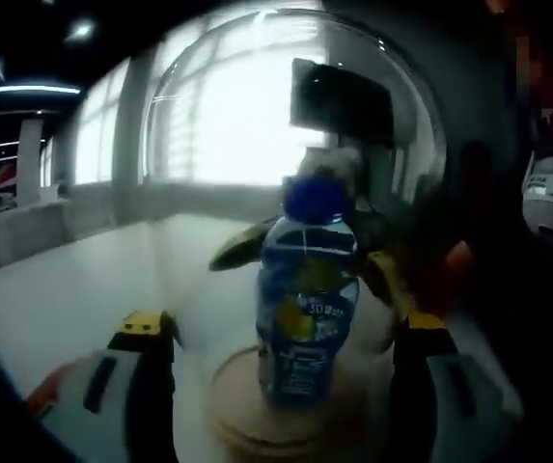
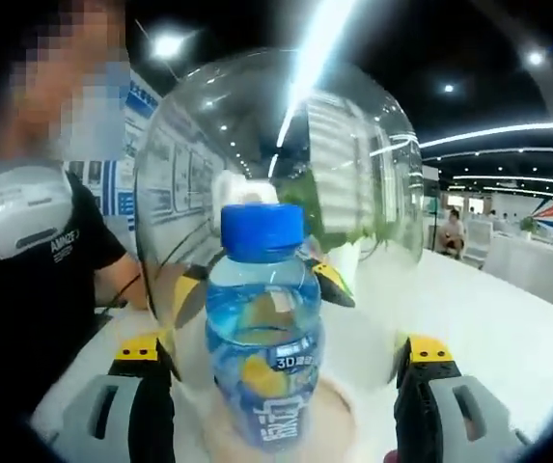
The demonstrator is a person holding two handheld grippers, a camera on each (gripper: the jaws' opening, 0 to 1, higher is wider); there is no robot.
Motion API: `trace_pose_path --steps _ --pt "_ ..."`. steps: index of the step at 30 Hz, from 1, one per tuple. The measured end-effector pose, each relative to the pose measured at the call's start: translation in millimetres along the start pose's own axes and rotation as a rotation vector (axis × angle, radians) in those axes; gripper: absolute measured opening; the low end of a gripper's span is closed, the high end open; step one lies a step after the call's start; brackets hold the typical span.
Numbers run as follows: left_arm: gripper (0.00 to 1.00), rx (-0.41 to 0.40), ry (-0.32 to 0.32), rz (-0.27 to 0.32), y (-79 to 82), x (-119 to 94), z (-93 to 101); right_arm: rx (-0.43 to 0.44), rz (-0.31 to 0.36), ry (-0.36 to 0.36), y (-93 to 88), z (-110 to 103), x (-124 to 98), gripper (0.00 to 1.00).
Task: Open the cover put in the Mizone put the cover back on
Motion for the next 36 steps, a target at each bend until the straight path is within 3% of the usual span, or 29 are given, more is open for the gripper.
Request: trace_pose_path --steps 3,20,25,28,33,36 --pt "0.79 0.002 0.005 -0.014 -3.6 1.3 -1.5 -0.004 -0.041 0.002 -8.4 0.9 2.8 0.88" --pt "0.79 -0.049 -0.013 0.027 -8.4 3.1 -2.2 0.044 -0.038 0.005 -9.2 1.6 -2.0 0.88" --pt "0.79 -0.018 -0.016 -0.004 -8.5 1.9 3.5 0.026 -0.059 0.009 -8.1 -3.9 -2.2 0.88" --pt "0.78 0.046 -0.009 -0.034 -9.3 5.3 9.8 -0.017 -0.098 0.012 -10.3 -9.1 -6.4 0.88" --pt "0.78 0.033 -0.006 -0.038 -11.5 2.4 6.9 -0.003 -0.079 0.011 -11.5 -5.8 -4.6 0.88" --pt "0.78 0.018 -0.011 -0.056 -12.5 2.6 8.5 0.021 -0.100 0.021 -13.0 -7.6 -3.6 0.88"
Point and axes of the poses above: the point that each gripper's makers call its tool centre point, and the gripper's own axes: x roughly forward along the fingers, z roughly to its right, y roughly out of its top, the point moved 6 cm from there along -x, roughly backward along the fingers, and after that the axes turned 2 degrees about -x, right-handed, at the moved point
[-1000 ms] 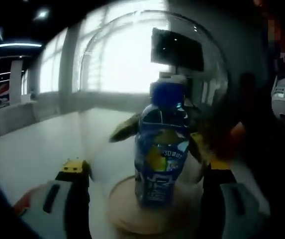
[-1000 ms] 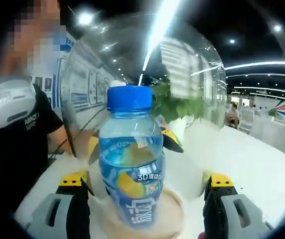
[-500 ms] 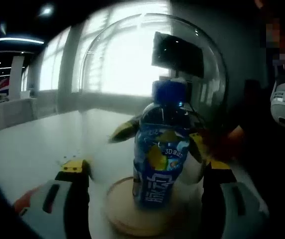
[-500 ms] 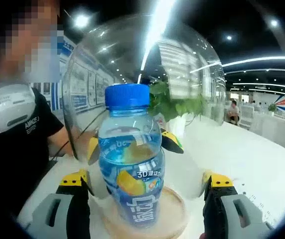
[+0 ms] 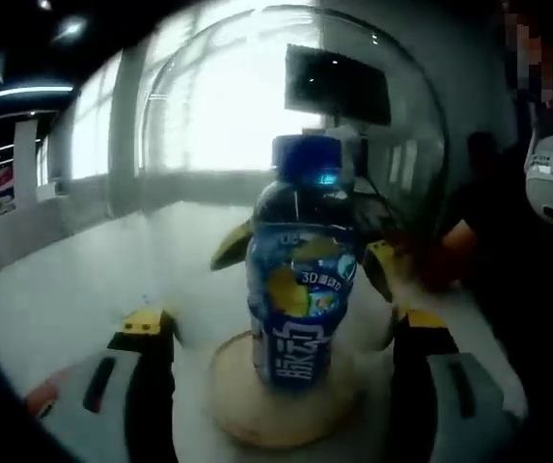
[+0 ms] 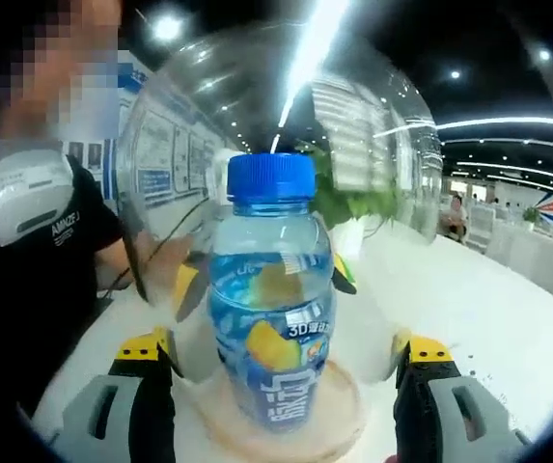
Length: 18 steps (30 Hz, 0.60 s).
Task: Open the cover put in the Mizone put the cover back on
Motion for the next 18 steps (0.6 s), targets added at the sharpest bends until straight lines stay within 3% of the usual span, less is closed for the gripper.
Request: trace_pose_path --steps 18 --pt "0.79 0.016 0.005 0.046 -5.2 1.0 -4.0 0.021 0.051 -0.001 -3.9 2.1 1.1 0.88"
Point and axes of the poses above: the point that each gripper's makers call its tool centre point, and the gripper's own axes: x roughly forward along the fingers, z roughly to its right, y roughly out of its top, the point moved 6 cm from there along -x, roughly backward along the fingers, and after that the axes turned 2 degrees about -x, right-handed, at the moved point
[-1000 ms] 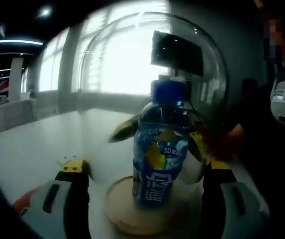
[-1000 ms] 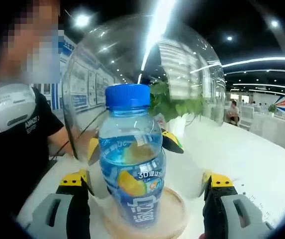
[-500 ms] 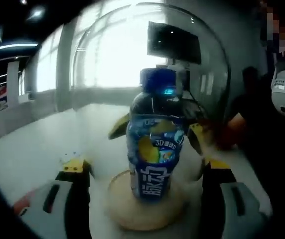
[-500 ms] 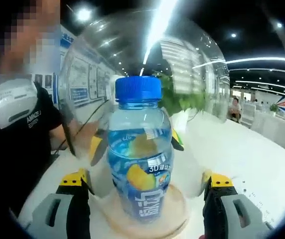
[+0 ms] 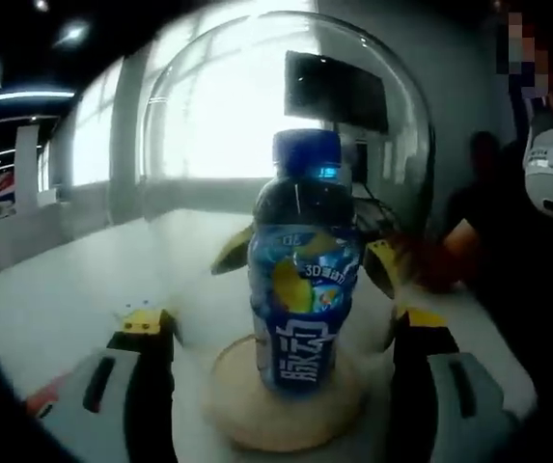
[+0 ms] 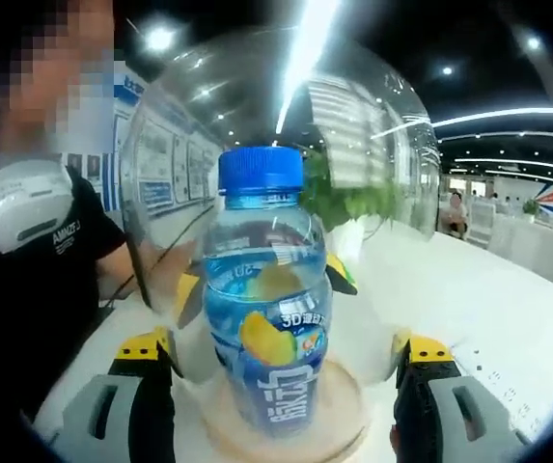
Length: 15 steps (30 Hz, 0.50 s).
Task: Open the cover put in the Mizone put the cover back on
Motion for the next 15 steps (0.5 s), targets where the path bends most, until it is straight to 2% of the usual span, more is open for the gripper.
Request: trace_pose_path --steps 15 --pt "0.79 0.006 0.003 0.005 -1.6 1.0 -0.3 -0.005 0.022 -0.004 -1.6 0.2 1.4 0.89"
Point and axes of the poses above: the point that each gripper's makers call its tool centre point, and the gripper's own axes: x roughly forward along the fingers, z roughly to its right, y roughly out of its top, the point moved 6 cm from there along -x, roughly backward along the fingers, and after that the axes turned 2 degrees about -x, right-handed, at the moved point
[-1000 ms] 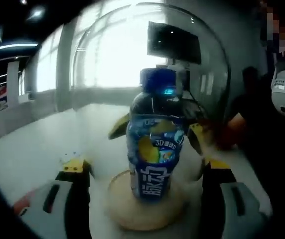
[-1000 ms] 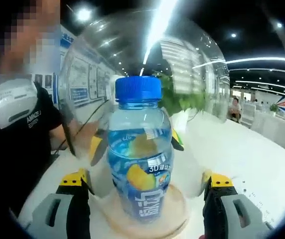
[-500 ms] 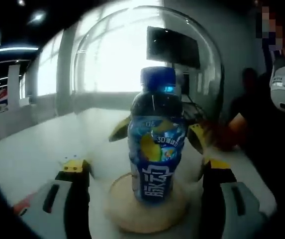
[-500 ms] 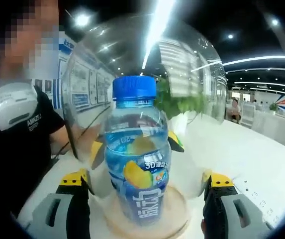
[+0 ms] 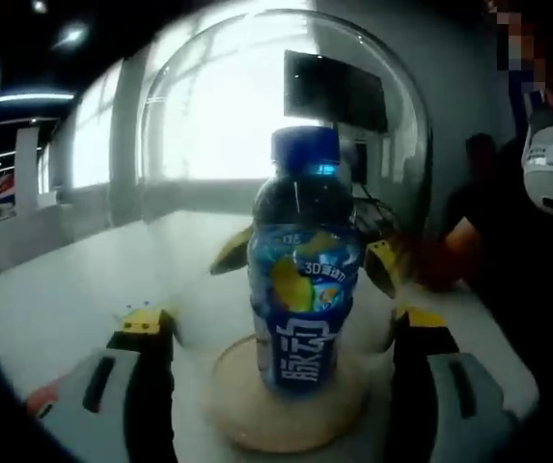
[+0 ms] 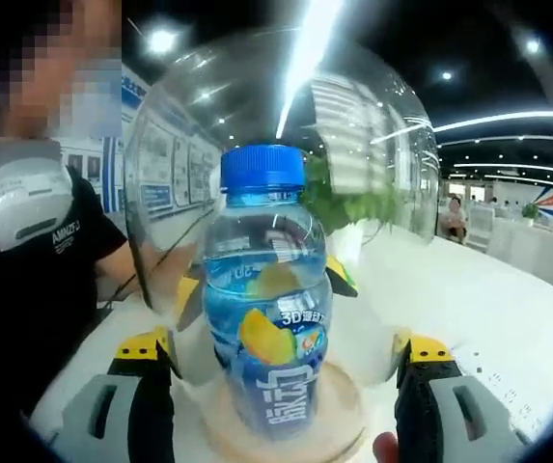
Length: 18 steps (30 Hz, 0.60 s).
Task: Open the cover put in the Mizone put the cover back on
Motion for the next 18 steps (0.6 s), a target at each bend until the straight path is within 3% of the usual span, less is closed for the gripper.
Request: trace_pose_path --steps 18 --pt "0.79 0.004 0.001 0.010 -0.6 0.6 0.0 -0.008 0.000 -0.004 -0.4 -0.1 0.7 0.89"
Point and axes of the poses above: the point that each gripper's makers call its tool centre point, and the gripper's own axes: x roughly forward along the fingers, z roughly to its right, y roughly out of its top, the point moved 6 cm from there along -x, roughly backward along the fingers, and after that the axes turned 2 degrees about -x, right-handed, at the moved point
